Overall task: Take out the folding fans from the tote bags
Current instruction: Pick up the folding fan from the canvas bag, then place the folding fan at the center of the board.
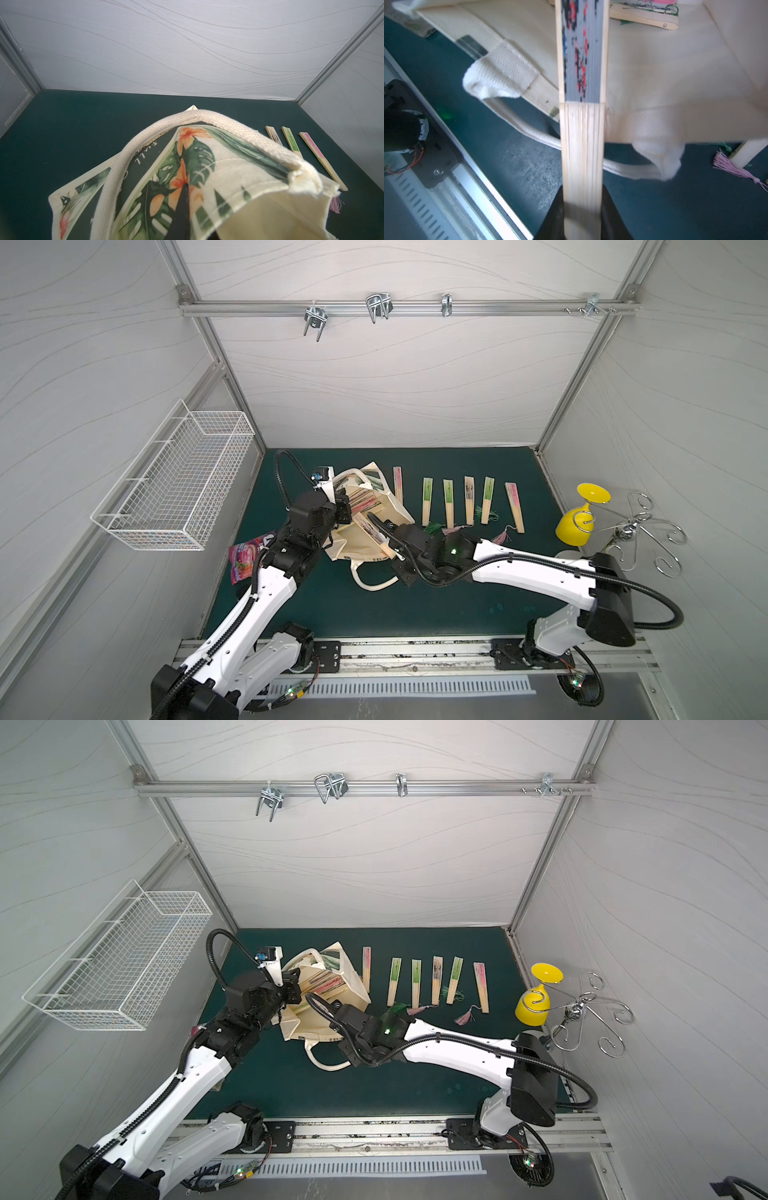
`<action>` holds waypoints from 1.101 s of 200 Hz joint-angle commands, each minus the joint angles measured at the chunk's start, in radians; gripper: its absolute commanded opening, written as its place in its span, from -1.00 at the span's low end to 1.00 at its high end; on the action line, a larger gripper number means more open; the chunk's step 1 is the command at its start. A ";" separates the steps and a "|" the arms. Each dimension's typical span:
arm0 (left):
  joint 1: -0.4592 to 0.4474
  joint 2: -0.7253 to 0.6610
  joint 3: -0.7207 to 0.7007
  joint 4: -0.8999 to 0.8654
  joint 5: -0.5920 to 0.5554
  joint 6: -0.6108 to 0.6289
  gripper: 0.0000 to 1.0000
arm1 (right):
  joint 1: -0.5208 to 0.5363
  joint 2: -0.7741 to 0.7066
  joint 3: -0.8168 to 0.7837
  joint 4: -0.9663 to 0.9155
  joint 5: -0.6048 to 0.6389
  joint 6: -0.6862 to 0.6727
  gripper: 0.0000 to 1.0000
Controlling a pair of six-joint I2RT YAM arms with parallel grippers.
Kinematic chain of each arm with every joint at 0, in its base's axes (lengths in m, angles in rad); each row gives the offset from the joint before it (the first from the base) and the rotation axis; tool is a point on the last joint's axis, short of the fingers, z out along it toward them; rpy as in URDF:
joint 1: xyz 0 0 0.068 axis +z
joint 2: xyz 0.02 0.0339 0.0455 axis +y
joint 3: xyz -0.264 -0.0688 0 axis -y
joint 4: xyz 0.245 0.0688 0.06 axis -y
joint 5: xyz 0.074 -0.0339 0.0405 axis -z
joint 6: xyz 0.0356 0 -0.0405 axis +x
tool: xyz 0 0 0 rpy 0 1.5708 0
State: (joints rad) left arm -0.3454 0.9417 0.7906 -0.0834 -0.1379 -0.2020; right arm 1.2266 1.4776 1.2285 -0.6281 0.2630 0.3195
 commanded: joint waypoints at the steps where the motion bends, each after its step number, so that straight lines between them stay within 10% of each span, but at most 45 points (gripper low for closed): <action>1: 0.000 -0.002 0.019 0.092 -0.035 0.001 -1.00 | 0.001 -0.113 -0.041 -0.059 0.056 0.073 -1.00; 49: 0.000 -0.004 0.025 0.046 -0.046 -0.011 -1.00 | -0.062 -0.345 -0.138 -0.196 0.114 0.233 -1.00; 115: 0.000 -0.023 0.018 0.008 0.024 -0.020 -1.00 | -0.421 -0.556 -0.285 -0.415 -0.003 0.367 -1.00; 220: 0.000 -0.049 0.010 0.014 0.061 -0.025 -1.00 | -0.830 -0.485 -0.482 -0.326 -0.197 0.333 -1.00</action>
State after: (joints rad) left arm -0.3458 0.9245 0.7906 -0.1169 -0.0898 -0.2138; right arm 0.4347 0.9543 0.7868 -1.0054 0.1226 0.6548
